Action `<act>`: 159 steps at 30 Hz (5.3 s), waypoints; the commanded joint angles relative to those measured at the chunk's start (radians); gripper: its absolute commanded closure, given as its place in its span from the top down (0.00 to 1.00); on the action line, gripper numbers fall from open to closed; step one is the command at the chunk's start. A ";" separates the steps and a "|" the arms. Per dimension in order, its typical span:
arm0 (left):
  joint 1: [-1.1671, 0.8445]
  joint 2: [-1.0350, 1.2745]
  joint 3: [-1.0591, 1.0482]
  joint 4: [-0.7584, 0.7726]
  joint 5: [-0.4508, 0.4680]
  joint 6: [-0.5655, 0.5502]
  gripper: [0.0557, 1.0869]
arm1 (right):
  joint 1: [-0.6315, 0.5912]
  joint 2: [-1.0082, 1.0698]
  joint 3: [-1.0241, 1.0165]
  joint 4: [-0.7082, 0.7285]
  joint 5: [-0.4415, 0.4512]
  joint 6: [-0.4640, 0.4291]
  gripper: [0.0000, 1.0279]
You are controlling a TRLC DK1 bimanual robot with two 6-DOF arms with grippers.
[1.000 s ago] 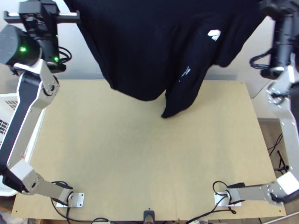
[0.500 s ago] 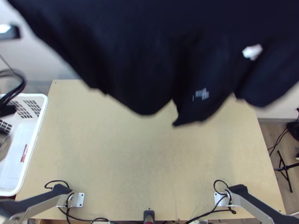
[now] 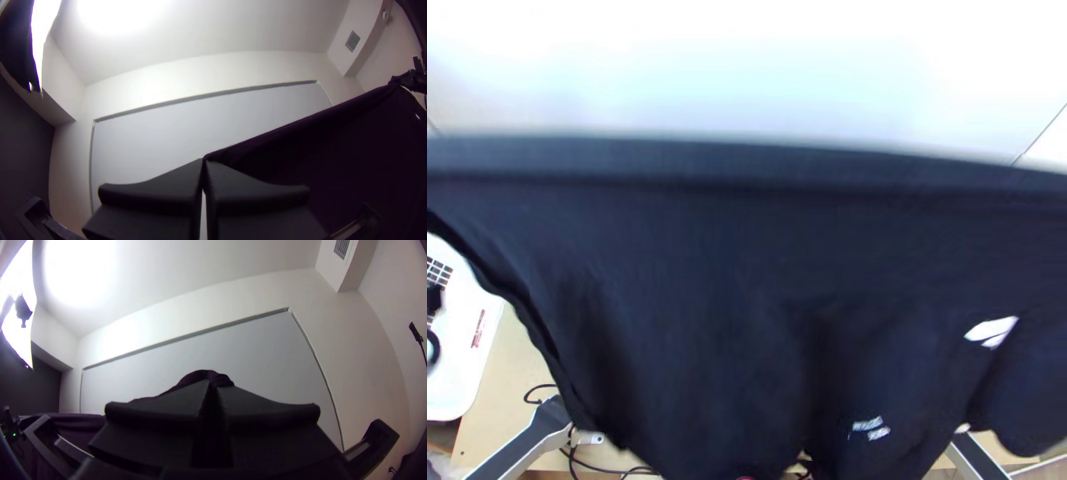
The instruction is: Fold the t-shirt
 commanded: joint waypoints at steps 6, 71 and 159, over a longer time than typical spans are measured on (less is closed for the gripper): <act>-0.006 -0.387 -0.743 -0.066 0.005 -0.105 0.03 | 0.091 -0.375 -0.862 -0.015 -0.086 -0.055 0.03; 0.212 1.162 -0.654 0.638 -0.015 -0.164 0.03 | -0.125 0.836 -1.100 0.840 -0.042 -0.167 0.03; 0.133 0.567 -0.921 -0.443 0.711 -0.678 0.04 | 0.251 0.115 -0.890 -0.973 -0.671 -0.071 0.96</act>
